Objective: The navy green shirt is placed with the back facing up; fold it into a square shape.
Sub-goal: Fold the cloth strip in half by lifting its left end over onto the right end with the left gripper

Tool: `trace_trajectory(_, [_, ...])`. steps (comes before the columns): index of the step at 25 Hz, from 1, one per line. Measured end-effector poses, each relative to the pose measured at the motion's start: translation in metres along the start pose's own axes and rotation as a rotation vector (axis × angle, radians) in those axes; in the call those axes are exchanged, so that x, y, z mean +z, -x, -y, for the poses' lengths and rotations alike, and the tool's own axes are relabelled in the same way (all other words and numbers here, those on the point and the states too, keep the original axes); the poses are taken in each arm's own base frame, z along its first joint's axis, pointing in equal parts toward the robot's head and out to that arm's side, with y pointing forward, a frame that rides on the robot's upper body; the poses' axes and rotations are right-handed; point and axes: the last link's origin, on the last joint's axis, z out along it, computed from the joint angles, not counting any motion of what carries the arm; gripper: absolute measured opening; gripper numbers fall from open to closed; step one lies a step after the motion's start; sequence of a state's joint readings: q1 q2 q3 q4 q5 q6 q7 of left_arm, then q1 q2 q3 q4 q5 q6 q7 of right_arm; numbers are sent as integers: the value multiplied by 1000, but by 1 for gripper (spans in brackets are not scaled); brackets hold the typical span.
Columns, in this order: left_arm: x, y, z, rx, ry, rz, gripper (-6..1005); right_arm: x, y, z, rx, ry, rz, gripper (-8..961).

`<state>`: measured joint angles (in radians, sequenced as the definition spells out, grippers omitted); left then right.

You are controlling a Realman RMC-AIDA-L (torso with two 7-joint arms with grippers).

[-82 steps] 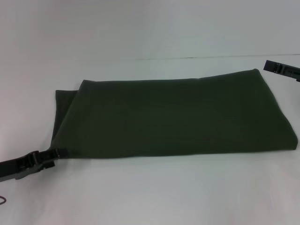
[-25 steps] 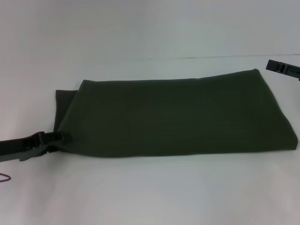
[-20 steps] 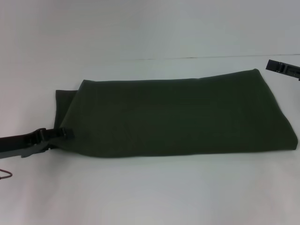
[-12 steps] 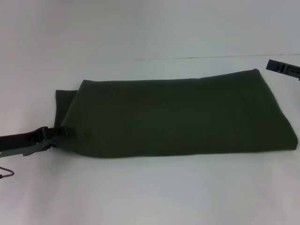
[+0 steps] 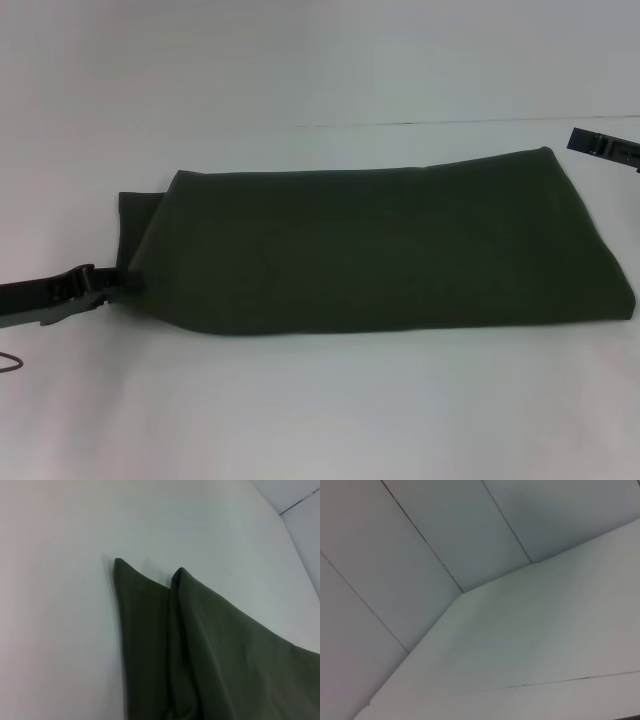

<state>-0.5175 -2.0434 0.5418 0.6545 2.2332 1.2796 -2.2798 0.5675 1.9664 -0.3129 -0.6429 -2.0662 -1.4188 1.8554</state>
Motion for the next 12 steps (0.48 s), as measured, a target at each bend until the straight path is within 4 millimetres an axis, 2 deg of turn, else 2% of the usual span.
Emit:
trace_trajectory(2, [0, 0, 1, 3, -5, 4, 488, 0, 0, 0, -1, 0, 0, 887])
trace_trajectory(5, [0, 0, 1, 5, -9, 4, 246, 0, 0, 0, -2, 0, 0, 886])
trace_trajectory(12, [-4, 3, 8, -14, -25, -16, 125, 2, -1, 1, -1, -6, 2, 886])
